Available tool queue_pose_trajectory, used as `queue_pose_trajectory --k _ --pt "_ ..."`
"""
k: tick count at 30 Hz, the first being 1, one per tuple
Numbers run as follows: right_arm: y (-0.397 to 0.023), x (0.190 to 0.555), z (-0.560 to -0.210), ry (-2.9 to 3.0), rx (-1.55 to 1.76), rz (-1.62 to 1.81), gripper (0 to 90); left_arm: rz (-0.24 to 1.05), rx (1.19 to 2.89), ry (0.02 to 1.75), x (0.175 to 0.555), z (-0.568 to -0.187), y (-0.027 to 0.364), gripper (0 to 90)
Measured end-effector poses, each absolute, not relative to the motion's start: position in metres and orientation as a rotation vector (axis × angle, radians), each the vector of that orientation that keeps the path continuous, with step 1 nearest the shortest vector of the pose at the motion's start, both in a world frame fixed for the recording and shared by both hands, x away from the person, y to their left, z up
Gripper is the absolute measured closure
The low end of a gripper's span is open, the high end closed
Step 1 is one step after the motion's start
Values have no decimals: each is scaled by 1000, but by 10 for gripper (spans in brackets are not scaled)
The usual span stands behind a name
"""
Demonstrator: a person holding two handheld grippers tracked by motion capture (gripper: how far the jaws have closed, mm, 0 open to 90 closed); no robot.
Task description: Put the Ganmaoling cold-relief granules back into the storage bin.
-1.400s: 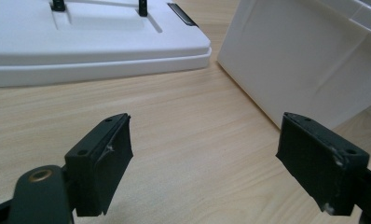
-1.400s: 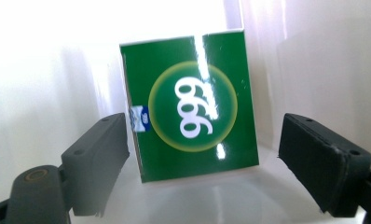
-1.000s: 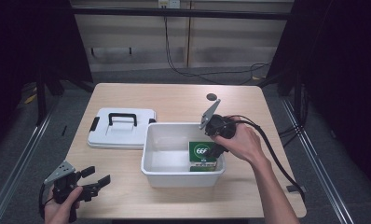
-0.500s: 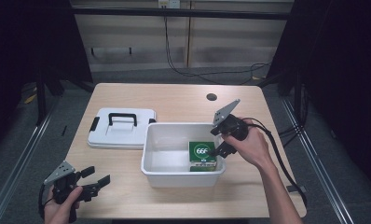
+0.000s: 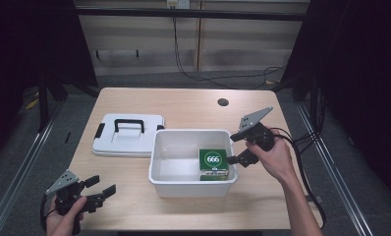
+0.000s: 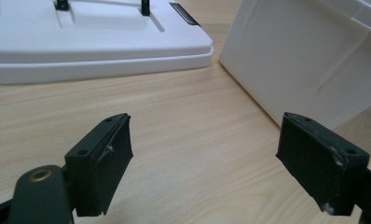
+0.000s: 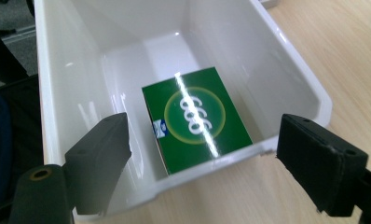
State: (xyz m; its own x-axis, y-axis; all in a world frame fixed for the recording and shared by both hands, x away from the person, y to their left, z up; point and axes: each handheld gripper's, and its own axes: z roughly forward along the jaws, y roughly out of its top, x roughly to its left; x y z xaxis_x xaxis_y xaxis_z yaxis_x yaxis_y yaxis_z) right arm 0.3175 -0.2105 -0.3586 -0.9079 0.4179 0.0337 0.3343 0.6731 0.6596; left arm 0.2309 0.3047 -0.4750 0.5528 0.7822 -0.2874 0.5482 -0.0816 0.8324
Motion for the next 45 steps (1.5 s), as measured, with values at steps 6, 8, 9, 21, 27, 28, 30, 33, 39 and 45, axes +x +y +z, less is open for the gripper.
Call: queue_pose_trajectory --k 6,8,9,21,27,28,30,33,39,45 --pt "-223 311 -358 2755 646 1041 167 283 1757 1107 231 -475 305 174" --pt "-229 306 -361 2739 649 1059 167 283 1756 1107 231 -475 305 174" --pt "-231 305 -361 2742 659 1057 167 282 1756 1106 230 -475 305 174" --pt "-253 285 -373 2673 720 1085 167 285 1757 1108 230 -475 304 174" --pt "-263 275 -385 2629 769 1126 167 282 1759 1106 231 -475 304 174" --pt "-264 274 -388 2627 774 1127 167 282 1759 1106 231 -475 304 174" --pt "-269 269 -396 2609 810 1137 167 283 1751 1111 230 -475 303 174" --pt "-275 265 -403 2591 832 1120 167 285 1761 1110 231 -475 302 177" --pt "-289 254 -422 2536 909 1149 165 293 1756 1116 231 -475 304 177" --pt "-296 248 -438 2485 956 1154 164 293 1749 1120 231 -475 305 177"
